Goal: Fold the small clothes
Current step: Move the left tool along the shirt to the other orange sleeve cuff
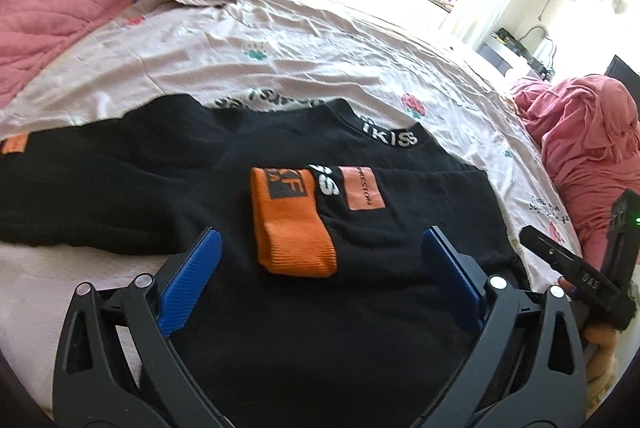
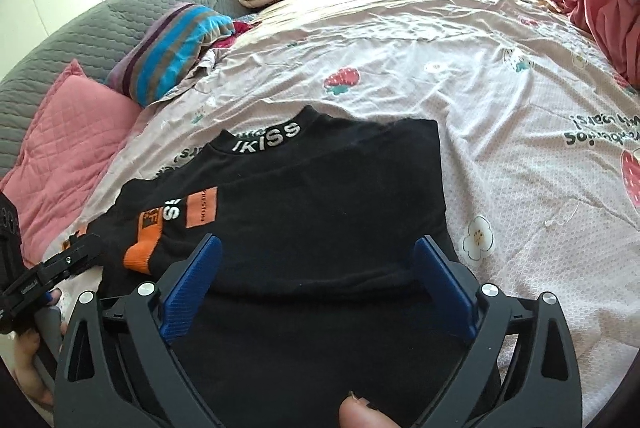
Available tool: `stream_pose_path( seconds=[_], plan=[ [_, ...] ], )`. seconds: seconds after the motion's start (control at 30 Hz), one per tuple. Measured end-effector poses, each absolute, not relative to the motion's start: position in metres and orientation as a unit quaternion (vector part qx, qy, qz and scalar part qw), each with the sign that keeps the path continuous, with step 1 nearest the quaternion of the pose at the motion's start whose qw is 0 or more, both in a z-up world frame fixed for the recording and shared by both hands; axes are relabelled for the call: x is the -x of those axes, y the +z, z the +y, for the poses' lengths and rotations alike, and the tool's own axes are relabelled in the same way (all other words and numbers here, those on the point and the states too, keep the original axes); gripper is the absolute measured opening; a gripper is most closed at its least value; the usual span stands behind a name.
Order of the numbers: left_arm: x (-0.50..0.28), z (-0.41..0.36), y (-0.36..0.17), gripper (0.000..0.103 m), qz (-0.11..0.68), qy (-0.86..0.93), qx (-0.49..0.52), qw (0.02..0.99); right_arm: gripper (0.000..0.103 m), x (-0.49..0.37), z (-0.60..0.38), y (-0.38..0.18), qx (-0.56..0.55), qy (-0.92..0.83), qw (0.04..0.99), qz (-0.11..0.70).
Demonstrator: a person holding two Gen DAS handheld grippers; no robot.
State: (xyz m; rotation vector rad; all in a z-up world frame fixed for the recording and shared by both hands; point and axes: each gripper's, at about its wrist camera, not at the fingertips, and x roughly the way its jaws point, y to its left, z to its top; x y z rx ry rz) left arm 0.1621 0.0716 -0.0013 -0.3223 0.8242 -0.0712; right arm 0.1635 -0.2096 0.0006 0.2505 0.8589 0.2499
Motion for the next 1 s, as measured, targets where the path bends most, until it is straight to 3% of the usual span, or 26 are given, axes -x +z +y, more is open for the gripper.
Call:
stream_pose_path(
  seconds=[1.0],
  plan=[
    [-0.127,0.129,0.018,0.094,0.37,0.035,0.156,0.915,0.098,-0.157,-0.13,0.047,-0.061,0.17,0.911,0.37]
  ],
)
